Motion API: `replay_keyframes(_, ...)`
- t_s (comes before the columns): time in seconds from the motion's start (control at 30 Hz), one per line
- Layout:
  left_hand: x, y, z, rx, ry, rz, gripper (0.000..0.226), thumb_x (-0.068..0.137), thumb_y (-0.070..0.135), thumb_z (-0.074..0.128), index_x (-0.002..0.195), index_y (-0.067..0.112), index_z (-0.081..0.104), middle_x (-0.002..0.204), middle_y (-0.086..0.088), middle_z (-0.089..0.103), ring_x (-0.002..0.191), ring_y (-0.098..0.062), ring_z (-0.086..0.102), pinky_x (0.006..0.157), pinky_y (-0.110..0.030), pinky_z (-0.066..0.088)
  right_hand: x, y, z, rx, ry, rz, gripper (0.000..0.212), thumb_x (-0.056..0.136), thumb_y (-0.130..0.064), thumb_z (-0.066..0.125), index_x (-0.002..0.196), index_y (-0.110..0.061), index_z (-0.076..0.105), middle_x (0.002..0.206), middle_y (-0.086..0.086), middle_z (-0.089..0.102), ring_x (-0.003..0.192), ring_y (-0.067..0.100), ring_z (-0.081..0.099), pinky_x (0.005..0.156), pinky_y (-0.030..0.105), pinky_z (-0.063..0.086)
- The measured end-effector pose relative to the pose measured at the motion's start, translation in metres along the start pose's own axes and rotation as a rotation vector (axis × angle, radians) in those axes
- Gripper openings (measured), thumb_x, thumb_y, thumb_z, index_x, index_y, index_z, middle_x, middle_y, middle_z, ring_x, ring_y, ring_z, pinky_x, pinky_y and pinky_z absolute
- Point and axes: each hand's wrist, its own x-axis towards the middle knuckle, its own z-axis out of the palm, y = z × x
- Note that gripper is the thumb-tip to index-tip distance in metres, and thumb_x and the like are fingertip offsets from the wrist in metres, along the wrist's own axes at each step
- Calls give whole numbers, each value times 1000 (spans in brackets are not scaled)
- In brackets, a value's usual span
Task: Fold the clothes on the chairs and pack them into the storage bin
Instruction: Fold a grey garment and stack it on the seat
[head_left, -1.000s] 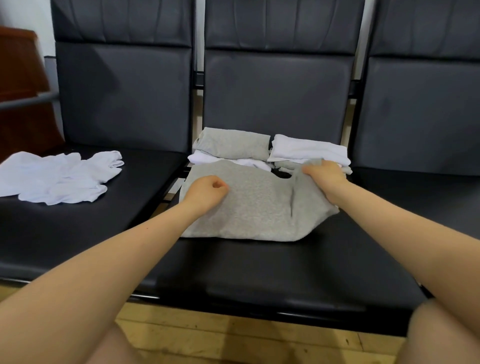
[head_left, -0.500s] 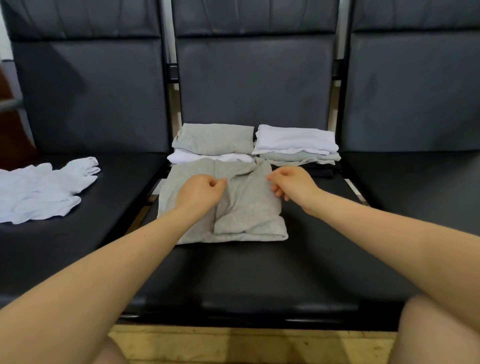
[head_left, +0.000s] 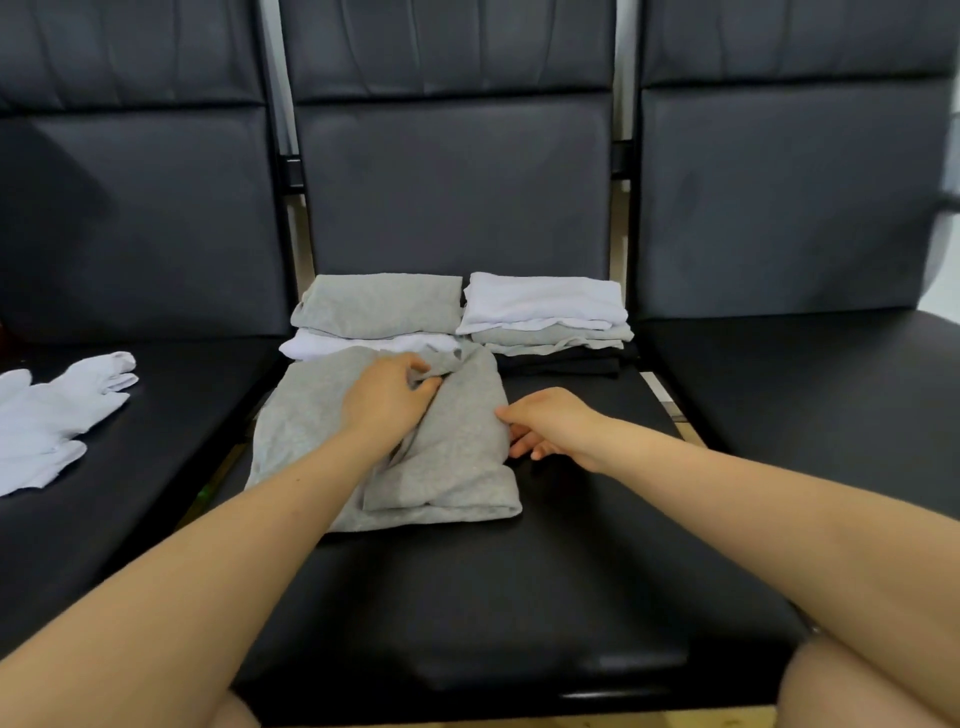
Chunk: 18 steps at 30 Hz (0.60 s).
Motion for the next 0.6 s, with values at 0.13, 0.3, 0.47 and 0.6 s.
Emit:
replay_keyframes(0.13,8,-5,-1,-114,34,-86,34,97,21,43,64,12,45,79,-16,61,84,-36,56,66,-34,36,1,0,1,-22,-7,0,26,95,-25,57,109,-4,61,82,5,63,64,15,60,50,20,43)
replay_keyframes(0.3,13,-9,-17,-536,98,-434,30,97,28,42,78,11,58,94,-13,62,88,-31,58,74,-36,45,8,-7,11,-146,58,-33,32,89,-43,60,87,-11,62,79,3,63,64,16,61,49,23,40)
replay_keyframes(0.47,6,-6,-28,-594,-36,-542,29,96,28,41,73,13,50,63,-5,47,51,-18,43,49,-25,36,12,-7,23,-123,61,-84,39,82,-49,68,81,-10,62,75,3,64,64,17,61,53,26,46)
replay_keyframes(0.6,-11,-5,-36,-287,-203,-419,40,95,39,48,70,9,56,63,-7,56,49,-16,51,44,-21,42,11,-7,20,-160,73,-70,39,81,-48,70,70,-15,52,66,1,57,59,16,56,45,22,34)
